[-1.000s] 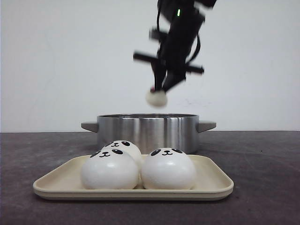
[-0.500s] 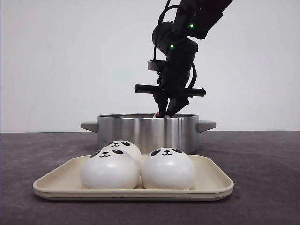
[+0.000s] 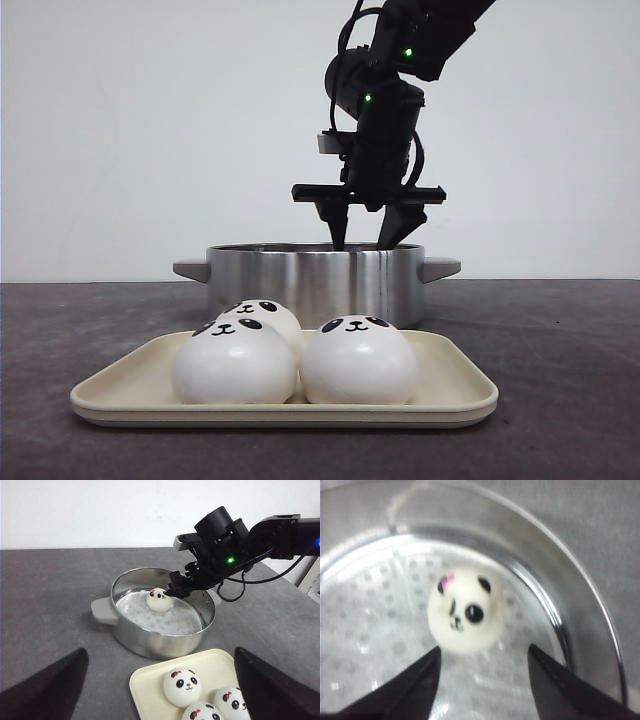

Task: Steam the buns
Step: 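Lower the bun into the steamer pot and open the right gripper, then raise the right gripper out of the pot and withdraw, then lower the left gripper onto the back panda bun nearest it and grasp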

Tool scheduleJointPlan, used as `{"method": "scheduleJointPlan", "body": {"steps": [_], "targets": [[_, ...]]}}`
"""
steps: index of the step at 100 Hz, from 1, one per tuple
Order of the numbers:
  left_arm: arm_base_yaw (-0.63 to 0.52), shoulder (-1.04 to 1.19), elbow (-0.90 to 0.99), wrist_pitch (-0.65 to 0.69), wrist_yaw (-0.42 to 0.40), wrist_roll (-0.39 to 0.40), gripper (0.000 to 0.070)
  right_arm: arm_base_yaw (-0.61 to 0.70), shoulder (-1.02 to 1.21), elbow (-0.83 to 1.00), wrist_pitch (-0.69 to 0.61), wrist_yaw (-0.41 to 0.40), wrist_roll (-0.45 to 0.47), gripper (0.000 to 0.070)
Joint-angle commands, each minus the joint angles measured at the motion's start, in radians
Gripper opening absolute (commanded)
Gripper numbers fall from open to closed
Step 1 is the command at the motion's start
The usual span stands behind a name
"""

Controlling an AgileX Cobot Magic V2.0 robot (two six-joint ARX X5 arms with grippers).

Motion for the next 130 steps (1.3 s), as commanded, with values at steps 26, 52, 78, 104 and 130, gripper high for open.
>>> {"method": "scheduleJointPlan", "body": {"steps": [26, 52, 78, 104, 130], "targets": [[-0.004, 0.134, 0.007, -0.037, -0.004, -0.009, 0.0438, 0.093, -0.348, 0.044, -0.131, -0.014, -0.046, 0.0014], [-0.052, 0.373, 0.008, -0.035, 0.029, 0.054, 0.0700, 0.300, -0.694, 0.044, -0.131, 0.167, -0.148, 0.0013], [-0.163, 0.624, 0.021, 0.040, 0.026, -0.025, 0.0700, 0.417, -0.893, 0.044, -0.239, 0.346, -0.164, 0.0014], [-0.232, 0.870, 0.121, 0.086, 0.007, -0.125, 0.0633, 0.418, -0.963, 0.043, -0.370, 0.431, -0.124, 0.0014], [-0.280, 1.089, 0.282, 0.074, -0.008, -0.124, 0.0638, 0.421, -0.980, 0.043, -0.395, 0.430, -0.070, 0.0014]]}}
